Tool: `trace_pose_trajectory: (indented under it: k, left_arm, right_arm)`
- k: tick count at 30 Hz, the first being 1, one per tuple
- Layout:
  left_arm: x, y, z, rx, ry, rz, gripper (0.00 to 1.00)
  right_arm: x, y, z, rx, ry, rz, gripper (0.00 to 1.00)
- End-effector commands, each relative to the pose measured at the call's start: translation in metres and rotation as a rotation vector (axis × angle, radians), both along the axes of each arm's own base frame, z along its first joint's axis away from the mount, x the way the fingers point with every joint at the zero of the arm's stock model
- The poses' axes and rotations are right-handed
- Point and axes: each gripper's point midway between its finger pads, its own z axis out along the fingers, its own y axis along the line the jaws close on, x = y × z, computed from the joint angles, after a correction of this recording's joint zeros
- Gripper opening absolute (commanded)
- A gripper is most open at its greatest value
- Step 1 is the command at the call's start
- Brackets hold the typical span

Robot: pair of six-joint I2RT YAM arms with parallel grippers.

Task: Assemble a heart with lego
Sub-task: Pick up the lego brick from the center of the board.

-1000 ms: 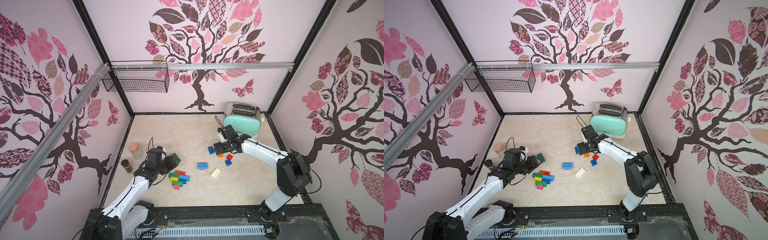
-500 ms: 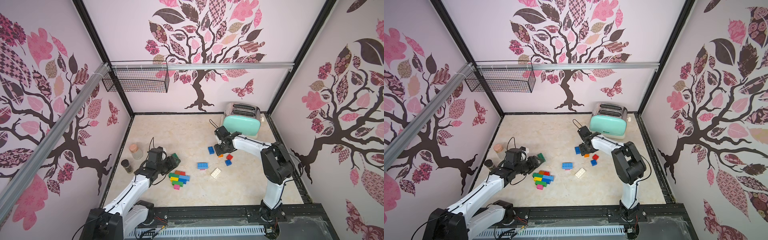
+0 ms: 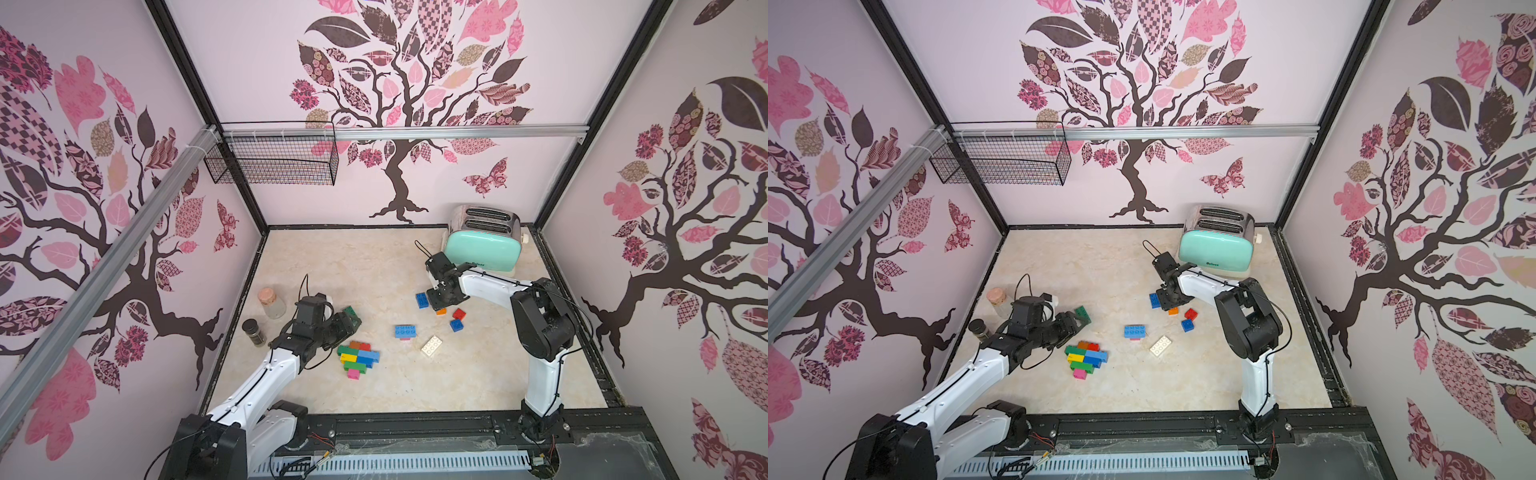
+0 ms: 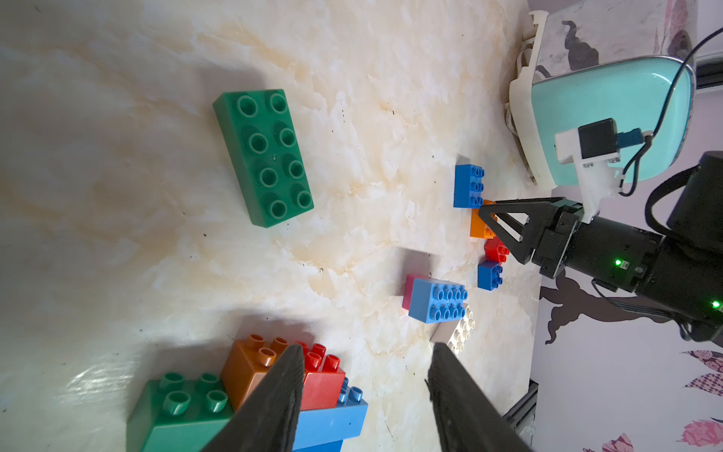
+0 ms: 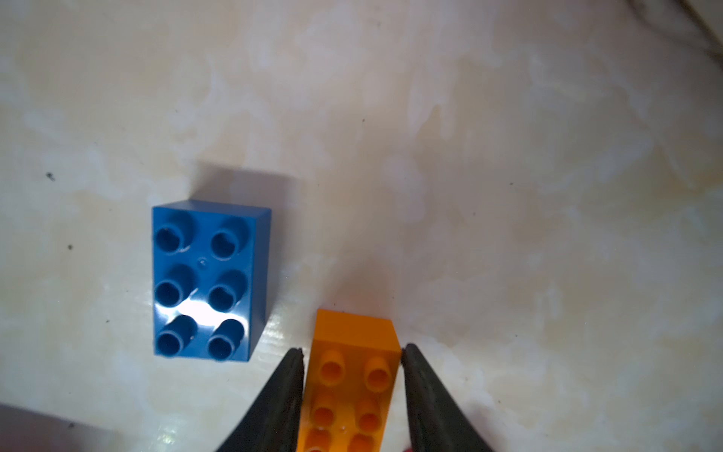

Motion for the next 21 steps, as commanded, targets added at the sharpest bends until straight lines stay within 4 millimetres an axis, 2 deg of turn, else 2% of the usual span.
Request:
trace_pose_trajectory:
  k: [1,7,12,18,21]
  left_arm:
    - [0.004,-0.001,0.001,0.0,-0.019,-0.012,0.55]
    - [0.006,-0.003,0.002,-0.006,-0.018,-0.022,0.55]
    - [0.006,-0.01,0.003,-0.026,-0.003,-0.055,0.55]
    - [0.005,-0.026,0.005,-0.079,0.025,-0.133,0.54]
    - [0.002,-0.036,0.003,-0.1,0.04,-0.175,0.54]
  right_arm:
    - [0.003,-0.002,0.003,-0.015,0.007,0.006,0.41]
    - [0.001,0.003,0.013,0.002,0.0,0.056,0.27]
    - [-0.007,0.018,0.04,0.072,-0.069,0.183,0.23]
    - [-0.044,0.052,0.07,0.109,-0.2,0.48,0.22]
    - [-0.073,0.068,0.076,0.136,-0.223,0.685,0.21]
